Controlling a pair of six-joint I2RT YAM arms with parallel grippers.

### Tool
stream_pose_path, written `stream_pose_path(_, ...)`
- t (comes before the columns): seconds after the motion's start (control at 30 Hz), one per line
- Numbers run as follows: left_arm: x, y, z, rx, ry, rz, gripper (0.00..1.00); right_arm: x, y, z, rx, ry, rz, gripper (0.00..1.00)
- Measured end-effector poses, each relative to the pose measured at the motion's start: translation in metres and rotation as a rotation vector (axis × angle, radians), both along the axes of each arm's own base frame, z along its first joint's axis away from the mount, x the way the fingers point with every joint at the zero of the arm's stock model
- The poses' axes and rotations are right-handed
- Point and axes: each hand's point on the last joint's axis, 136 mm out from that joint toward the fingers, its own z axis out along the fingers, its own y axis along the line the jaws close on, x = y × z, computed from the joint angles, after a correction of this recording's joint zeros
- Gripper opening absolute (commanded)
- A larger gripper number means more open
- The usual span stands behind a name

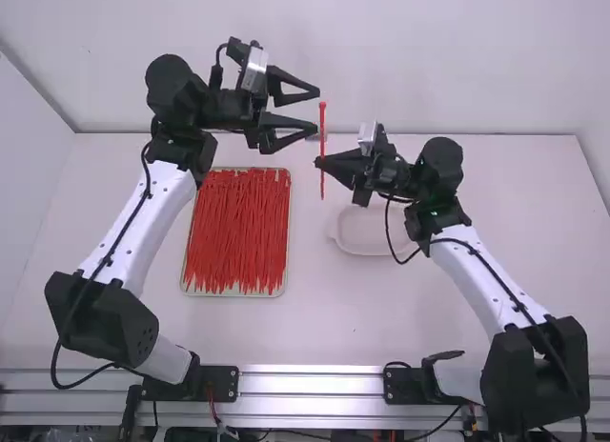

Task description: Fasten the cable tie

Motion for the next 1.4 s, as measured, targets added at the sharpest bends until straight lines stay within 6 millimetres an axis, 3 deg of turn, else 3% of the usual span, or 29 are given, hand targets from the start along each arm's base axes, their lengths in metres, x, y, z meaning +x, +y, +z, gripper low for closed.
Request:
stream_pose_path(0.03, 0.000, 0.000, 0.000, -0.001, 0.000, 0.001, 0.73, 0.000, 0.000, 0.000, 0.001, -0.001, 0.000, 0.00)
stream_pose_path(0.17, 0.002, 0.001, 0.009, -0.027, 0.005, 0.024, 0.53, 0.000, 0.000, 0.001, 0.002, -0.003, 0.000, 0.00)
stream_pose_path(0.27, 0.003, 0.001, 0.012, -0.035, 0.014, 0.031, 0.45, 0.000, 0.000, 0.001, 0.003, -0.003, -0.001, 0.00)
stream_pose_path(0.57, -0.004, -0.011, 0.012, -0.038, 0.040, 0.001, 0.46, 0.000, 0.000, 0.004, 0.011, -0.007, -0.002, 0.00)
stream_pose_path(0.83, -0.005, -0.012, 0.012, -0.038, 0.045, -0.004, 0.64, 0.002, -0.003, 0.004, 0.013, 0.000, -0.010, 0.00)
stream_pose_path(1.07, 0.000, -0.003, 0.010, -0.031, 0.054, 0.014, 0.59, 0.007, -0.009, 0.004, 0.017, 0.021, -0.027, 0.00)
stream_pose_path(1.4, -0.005, -0.005, 0.010, -0.023, 0.038, -0.012, 0.57, 0.005, -0.008, 0.007, 0.022, 0.004, -0.023, 0.00)
